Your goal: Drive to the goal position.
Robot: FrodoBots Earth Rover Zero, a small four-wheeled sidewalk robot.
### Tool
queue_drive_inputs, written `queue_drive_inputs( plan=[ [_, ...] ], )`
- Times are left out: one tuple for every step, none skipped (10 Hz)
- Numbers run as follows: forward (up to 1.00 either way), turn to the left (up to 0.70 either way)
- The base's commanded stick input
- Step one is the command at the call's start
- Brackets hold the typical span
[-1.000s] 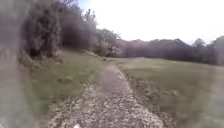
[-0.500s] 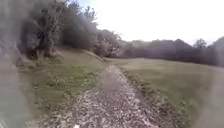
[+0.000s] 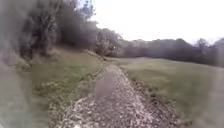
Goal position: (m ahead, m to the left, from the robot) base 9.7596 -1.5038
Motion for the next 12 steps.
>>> queue_drive_inputs(
  plan=[
    [1.00,0.00],
    [1.00,0.00],
    [1.00,0.00],
    [1.00,0.00],
    [1.00,0.00],
    [1.00,0.00],
    [1.00,0.00],
    [1.00,0.00],
    [1.00,0.00],
    [1.00,0.00],
    [1.00,0.00],
    [1.00,-0.14]
  ],
)
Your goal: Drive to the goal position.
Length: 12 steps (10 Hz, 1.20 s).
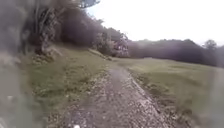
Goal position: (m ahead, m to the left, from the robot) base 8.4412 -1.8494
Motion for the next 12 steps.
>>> queue_drive_inputs(
  plan=[
    [1.00,-0.20],
    [1.00,-0.17],
    [1.00,-0.08],
    [1.00,0.00],
    [1.00,0.00],
    [1.00,0.00],
    [1.00,0.00],
    [1.00,0.00],
    [1.00,-0.01],
    [1.00,-0.04],
    [1.00,-0.16],
    [1.00,-0.18]
  ],
)
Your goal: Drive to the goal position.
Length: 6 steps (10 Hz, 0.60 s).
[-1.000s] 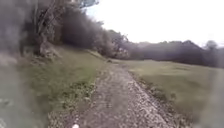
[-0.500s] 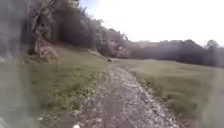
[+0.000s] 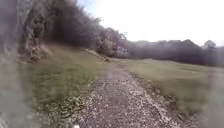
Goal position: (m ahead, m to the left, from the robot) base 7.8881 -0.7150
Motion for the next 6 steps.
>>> queue_drive_inputs(
  plan=[
    [1.00,-0.01],
    [1.00,0.00],
    [1.00,0.00],
    [1.00,0.00],
    [1.00,0.00],
    [1.00,0.00]
  ],
)
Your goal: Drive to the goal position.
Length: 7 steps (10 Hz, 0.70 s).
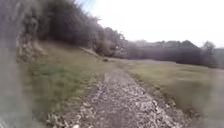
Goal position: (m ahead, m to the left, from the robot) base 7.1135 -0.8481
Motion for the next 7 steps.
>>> queue_drive_inputs(
  plan=[
    [1.00,0.00],
    [1.00,0.00],
    [1.00,0.00],
    [1.00,0.00],
    [1.00,0.00],
    [1.00,0.00],
    [1.00,0.00]
  ],
)
